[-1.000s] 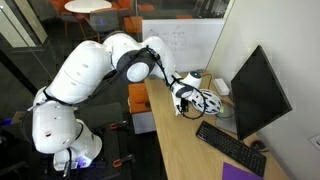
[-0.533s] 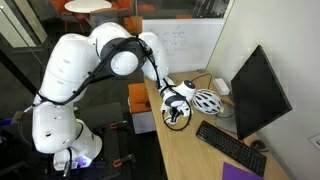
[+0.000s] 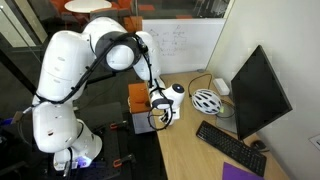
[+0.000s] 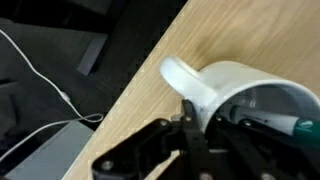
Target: Move the white mug to the right
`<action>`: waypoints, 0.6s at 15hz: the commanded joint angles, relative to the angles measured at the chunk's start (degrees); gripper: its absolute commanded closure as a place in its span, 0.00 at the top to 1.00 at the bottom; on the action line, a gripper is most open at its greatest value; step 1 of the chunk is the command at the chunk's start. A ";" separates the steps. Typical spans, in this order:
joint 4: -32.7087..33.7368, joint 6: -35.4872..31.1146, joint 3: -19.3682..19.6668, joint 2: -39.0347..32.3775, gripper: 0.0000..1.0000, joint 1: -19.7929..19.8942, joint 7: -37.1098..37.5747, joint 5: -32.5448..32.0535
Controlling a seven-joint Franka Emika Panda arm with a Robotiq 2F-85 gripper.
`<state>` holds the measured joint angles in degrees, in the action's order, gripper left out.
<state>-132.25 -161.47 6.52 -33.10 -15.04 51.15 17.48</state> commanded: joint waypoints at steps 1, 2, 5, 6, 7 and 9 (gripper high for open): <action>-2.84 -3.75 1.59 2.08 0.03 -3.14 9.21 3.28; -3.01 -4.63 2.31 1.85 0.03 -4.24 12.24 3.50; -2.87 -6.30 4.89 1.00 0.03 -7.53 22.07 3.07; -2.81 -6.55 6.20 0.79 0.03 -8.97 25.67 2.64; -2.82 -6.80 7.07 0.73 0.03 -9.87 28.82 2.52; -2.80 -6.96 8.78 0.55 0.03 -11.37 34.57 1.94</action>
<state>-134.05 -166.31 12.50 -33.05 -23.45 78.12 19.58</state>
